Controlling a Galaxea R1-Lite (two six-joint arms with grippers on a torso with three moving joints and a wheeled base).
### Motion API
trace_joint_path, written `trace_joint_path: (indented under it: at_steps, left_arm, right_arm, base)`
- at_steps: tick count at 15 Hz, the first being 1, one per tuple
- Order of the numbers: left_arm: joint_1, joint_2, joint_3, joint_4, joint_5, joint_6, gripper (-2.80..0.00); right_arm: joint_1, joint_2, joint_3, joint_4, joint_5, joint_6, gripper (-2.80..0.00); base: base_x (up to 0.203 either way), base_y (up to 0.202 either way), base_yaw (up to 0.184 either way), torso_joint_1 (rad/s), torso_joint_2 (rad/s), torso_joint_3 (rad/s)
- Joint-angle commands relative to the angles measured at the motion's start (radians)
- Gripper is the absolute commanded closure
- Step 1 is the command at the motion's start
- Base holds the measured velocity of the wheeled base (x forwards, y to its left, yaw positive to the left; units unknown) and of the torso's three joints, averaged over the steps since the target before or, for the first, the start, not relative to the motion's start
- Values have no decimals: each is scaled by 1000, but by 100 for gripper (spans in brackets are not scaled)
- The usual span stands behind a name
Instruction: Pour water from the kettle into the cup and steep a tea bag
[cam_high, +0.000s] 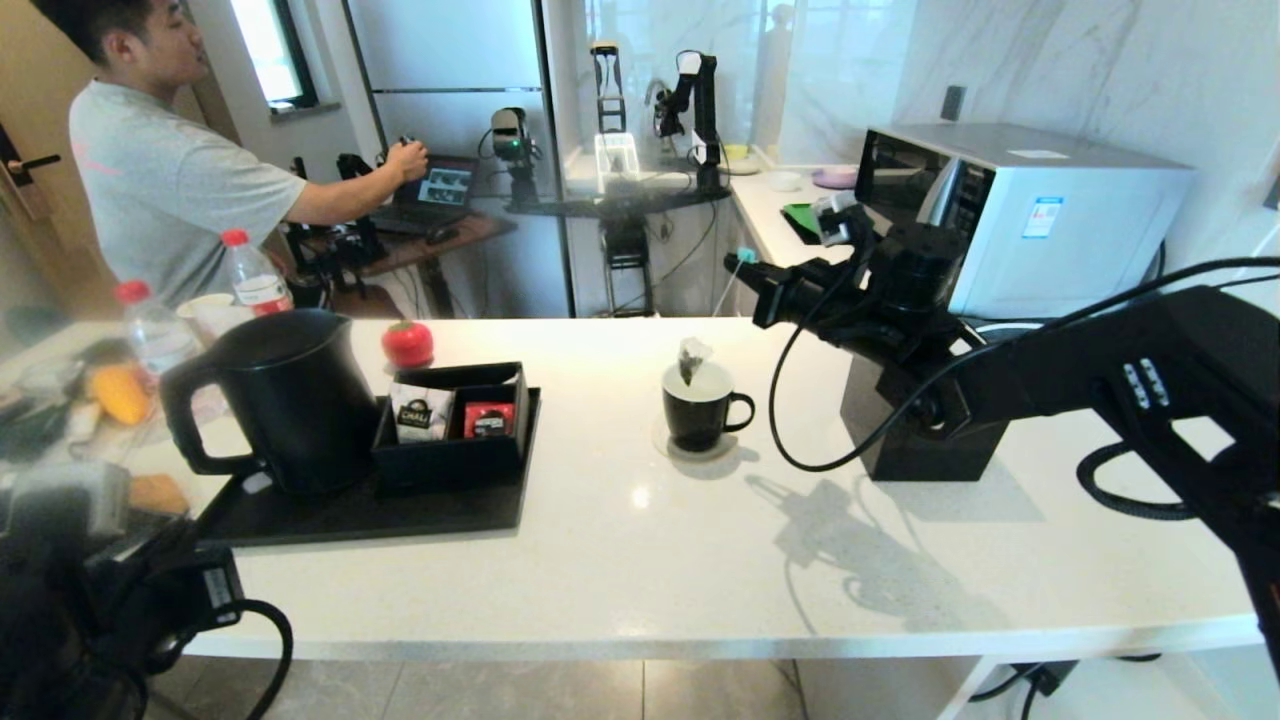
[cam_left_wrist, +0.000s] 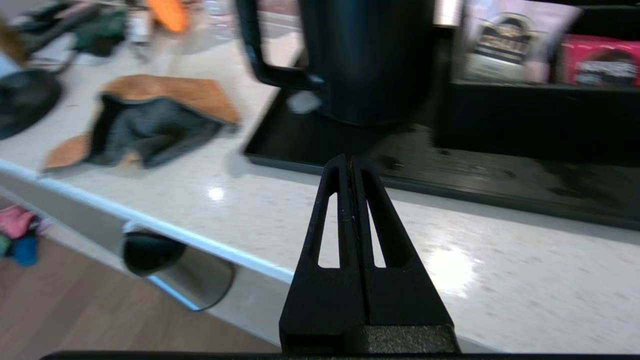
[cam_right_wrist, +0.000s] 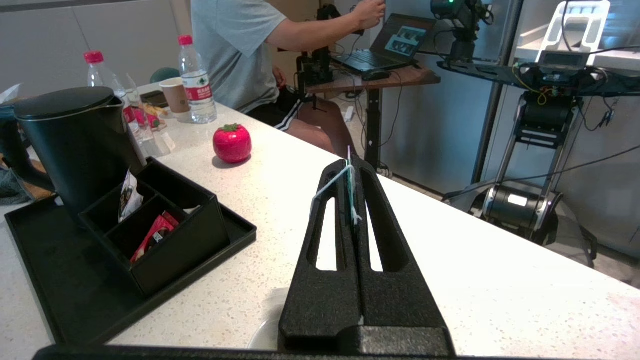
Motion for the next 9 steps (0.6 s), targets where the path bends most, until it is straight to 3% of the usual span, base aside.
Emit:
trace_joint_path:
  at_steps: [1,9]
  left_arm:
    - [45,-50,2,-6,4,10,0]
    - [189,-157,2,-4,2,14,0]
  right_arm:
    - [2,14,1,-9,3,1,0]
    - [2,28,14,-24,6,1,0]
  base:
    - [0,0,0,0,0,0]
    - [0,0,0,0,0,0]
